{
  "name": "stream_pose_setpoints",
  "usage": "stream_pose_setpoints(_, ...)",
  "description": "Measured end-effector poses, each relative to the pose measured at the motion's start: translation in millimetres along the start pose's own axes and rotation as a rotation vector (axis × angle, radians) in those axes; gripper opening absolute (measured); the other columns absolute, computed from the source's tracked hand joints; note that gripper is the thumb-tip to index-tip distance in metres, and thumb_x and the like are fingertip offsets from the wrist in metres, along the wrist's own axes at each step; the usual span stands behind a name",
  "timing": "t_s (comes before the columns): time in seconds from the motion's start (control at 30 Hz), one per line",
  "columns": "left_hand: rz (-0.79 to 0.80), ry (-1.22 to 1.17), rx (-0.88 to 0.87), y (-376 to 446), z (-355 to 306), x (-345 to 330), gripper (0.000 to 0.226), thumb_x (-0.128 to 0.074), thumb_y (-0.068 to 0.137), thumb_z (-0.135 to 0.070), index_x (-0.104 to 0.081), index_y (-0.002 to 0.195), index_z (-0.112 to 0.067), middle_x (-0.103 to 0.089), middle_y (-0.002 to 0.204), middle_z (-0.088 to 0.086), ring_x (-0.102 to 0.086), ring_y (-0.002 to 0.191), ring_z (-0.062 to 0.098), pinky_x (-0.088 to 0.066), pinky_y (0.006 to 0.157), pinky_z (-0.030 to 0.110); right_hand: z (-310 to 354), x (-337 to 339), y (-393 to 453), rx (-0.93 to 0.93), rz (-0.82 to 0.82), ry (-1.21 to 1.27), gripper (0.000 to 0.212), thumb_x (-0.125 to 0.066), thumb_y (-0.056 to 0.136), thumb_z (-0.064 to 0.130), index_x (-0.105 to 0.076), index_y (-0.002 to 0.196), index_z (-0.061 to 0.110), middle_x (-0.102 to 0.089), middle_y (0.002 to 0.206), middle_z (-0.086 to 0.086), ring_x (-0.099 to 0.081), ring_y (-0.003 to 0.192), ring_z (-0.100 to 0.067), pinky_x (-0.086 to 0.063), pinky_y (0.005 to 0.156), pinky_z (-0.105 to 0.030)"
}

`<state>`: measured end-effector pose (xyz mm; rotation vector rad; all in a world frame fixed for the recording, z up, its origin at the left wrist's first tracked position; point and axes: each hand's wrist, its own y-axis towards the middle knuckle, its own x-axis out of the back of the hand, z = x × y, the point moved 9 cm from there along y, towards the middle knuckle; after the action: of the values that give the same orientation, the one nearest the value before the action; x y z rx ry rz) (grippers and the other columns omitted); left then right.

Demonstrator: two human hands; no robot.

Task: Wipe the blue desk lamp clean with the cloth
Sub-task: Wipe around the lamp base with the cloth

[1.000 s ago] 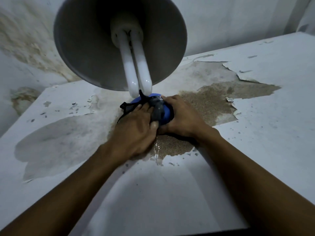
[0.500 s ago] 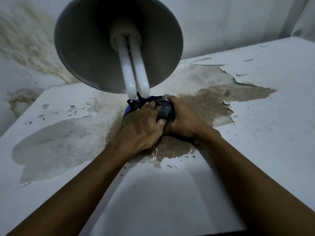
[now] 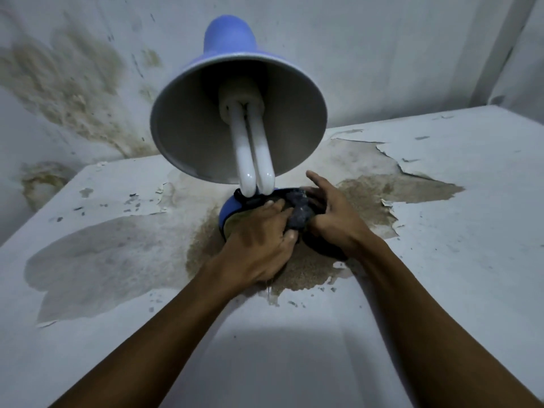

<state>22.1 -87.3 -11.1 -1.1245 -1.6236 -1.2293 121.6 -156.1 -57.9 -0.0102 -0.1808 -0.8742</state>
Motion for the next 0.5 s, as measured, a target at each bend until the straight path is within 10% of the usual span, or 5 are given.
stream_pose_setpoints(0.23, 0.057, -0.689, 0.23, -30.9, -13.6, 33.2, 0.033, -0.05, 0.096, -0.025, -0.055, 0.063, -0.022, -0.06, 0.058, -0.006, -0.055, 0.055, 0.003, -0.039, 0.054, 0.01, 6.7, 25.4, -7.5, -0.093, -0.188, 0.391, 0.046, -0.05, 0.093, -0.011, -0.06, 0.131, 0.013, -0.066, 0.125, -0.016, -0.065, 0.112, -0.022, -0.058, 0.076, -0.023)
stream_pose_setpoints(0.3, -0.04, -1.026, 0.361, -26.9, -13.1, 28.9, 0.032, -0.056, 0.093, -0.024, -0.059, 0.062, -0.019, -0.061, 0.053, -0.01, -0.058, 0.056, -0.001, -0.044, 0.059, 0.013, 15.0, 20.8, -13.9, -0.162, -0.098, 0.593, 0.03, -0.054, 0.099, 0.02, -0.064, 0.124, 0.006, -0.066, 0.123, -0.022, -0.066, 0.114, -0.03, -0.055, 0.093, -0.035)
stream_pose_setpoints(0.4, -0.058, -1.614, 0.651, -12.9, -20.0, -8.3, 0.017, -0.065, 0.084, -0.026, -0.069, 0.084, -0.01, -0.068, 0.07, 0.007, -0.066, 0.071, 0.023, -0.056, 0.068, 0.035, 31.9, 10.1, -44.6, -0.272, 0.118, 0.855, 0.074, -0.045, 0.088, 0.064, -0.074, 0.111, 0.0, -0.069, 0.12, -0.025, -0.069, 0.107, -0.035, -0.058, 0.09, -0.046)
stream_pose_setpoints(0.5, -0.139, -1.673, 0.671, 7.2, -26.4, -22.1, 0.013, -0.059, 0.09, -0.02, -0.065, 0.094, -0.009, -0.07, 0.077, 0.009, -0.069, 0.069, 0.022, -0.06, 0.066, 0.038, 42.6, 16.7, -67.0, -0.236, 0.176, 0.855, 0.072, -0.046, 0.084, 0.062, -0.072, 0.119, 0.005, -0.067, 0.126, -0.021, -0.066, 0.115, -0.035, -0.057, 0.091, -0.046)
